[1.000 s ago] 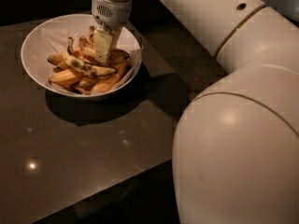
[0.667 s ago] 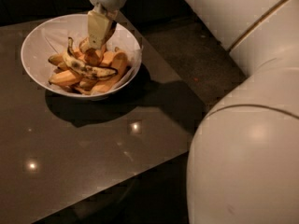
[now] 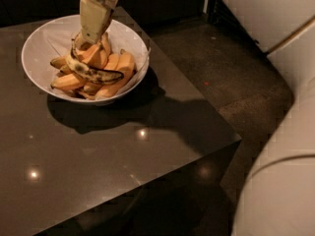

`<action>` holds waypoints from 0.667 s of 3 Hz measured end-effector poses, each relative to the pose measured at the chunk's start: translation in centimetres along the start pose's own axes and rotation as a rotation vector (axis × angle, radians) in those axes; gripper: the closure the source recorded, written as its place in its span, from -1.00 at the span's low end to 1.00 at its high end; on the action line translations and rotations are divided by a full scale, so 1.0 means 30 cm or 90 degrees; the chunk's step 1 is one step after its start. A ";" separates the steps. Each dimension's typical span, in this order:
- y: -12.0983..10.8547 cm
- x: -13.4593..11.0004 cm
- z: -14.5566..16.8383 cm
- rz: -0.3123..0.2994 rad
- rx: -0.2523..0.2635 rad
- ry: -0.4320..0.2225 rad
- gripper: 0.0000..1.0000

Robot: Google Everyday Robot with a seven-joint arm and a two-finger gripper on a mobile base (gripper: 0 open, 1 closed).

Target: Pick banana from white bowl

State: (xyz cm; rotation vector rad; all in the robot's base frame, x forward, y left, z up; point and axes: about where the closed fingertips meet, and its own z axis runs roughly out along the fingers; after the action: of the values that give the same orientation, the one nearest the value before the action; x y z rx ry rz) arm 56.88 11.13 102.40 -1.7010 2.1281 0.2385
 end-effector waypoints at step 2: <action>0.045 -0.002 -0.040 -0.005 0.010 -0.031 1.00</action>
Offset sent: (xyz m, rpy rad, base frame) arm -0.0435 -0.0098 0.0186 0.0812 -0.0428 0.0175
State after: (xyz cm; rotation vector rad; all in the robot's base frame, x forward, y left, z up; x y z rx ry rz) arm 55.35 11.07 103.35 -1.6783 2.0819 0.2584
